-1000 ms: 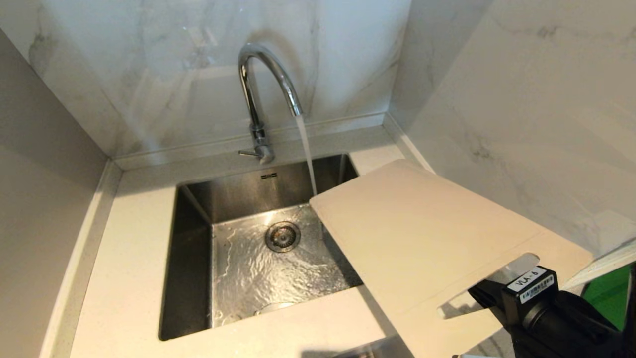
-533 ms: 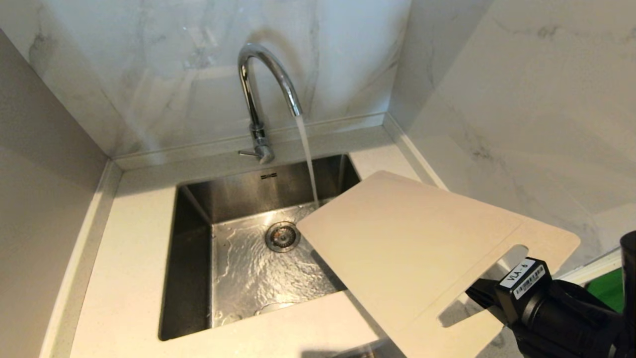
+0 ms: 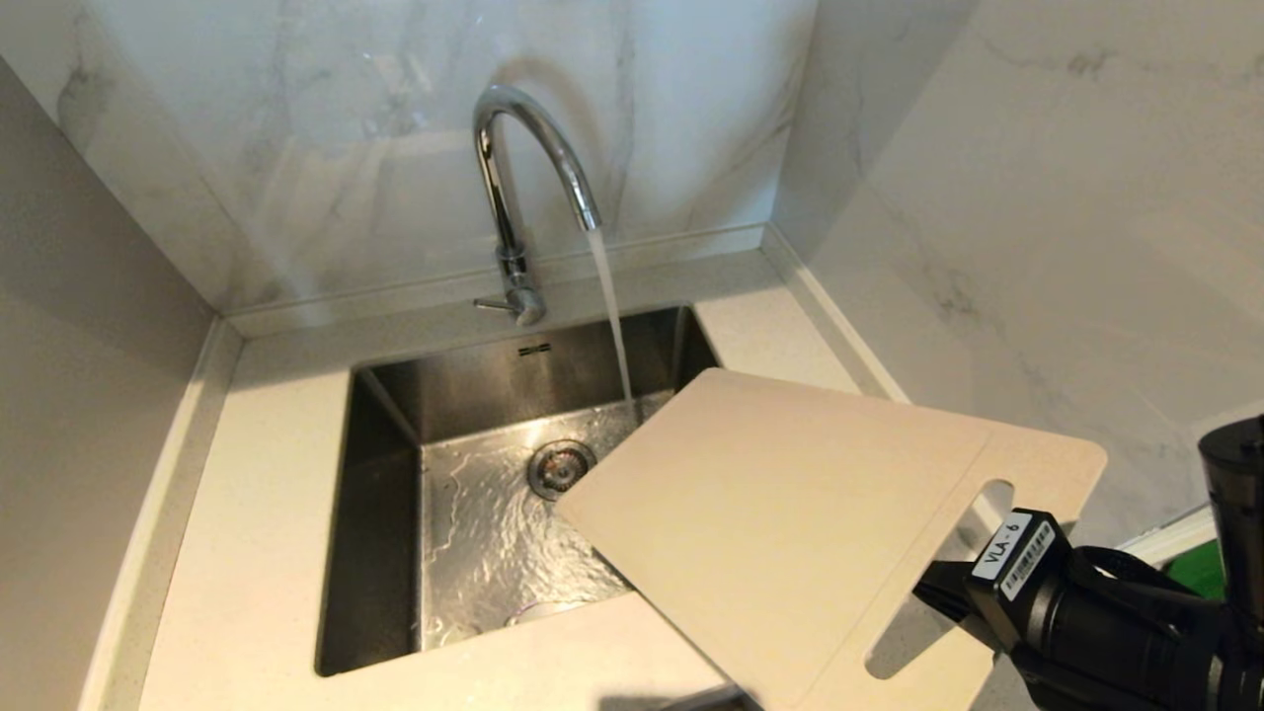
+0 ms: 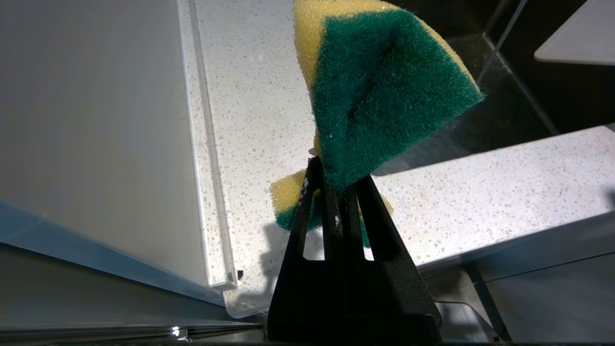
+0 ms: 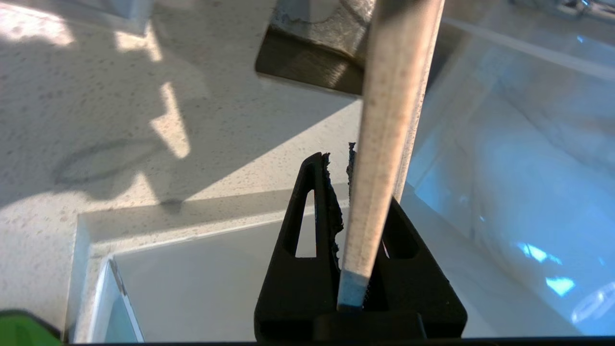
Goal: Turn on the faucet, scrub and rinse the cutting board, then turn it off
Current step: Pick up the cutting board
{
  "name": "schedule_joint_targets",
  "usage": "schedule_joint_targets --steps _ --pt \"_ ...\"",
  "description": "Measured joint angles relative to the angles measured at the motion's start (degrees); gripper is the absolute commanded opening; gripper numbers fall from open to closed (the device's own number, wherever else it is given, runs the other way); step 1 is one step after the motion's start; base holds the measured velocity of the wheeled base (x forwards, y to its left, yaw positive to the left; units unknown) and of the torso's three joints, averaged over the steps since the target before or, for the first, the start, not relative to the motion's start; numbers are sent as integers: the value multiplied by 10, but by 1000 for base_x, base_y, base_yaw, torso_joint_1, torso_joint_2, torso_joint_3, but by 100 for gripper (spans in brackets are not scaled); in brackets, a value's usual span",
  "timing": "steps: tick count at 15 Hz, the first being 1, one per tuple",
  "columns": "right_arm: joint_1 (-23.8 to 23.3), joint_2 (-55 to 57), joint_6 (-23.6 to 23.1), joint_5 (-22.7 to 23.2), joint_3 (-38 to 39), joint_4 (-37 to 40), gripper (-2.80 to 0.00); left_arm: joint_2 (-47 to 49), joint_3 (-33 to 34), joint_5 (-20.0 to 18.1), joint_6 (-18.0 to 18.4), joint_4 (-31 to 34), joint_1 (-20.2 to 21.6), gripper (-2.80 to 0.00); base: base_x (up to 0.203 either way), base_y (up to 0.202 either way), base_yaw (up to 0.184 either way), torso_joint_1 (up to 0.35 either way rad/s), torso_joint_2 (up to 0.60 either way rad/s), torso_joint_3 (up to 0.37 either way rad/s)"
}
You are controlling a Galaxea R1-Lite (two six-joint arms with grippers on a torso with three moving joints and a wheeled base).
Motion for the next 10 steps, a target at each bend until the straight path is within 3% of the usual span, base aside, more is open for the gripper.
schedule_joint_targets --steps 3,10 --pt "-6 18 -33 18 -45 58 -280 0 0 0 0 0 0 -280 0 0 0 0 0 0" --pt "-66 67 -172 136 -100 55 -280 0 0 0 0 0 0 -280 0 0 0 0 0 0"
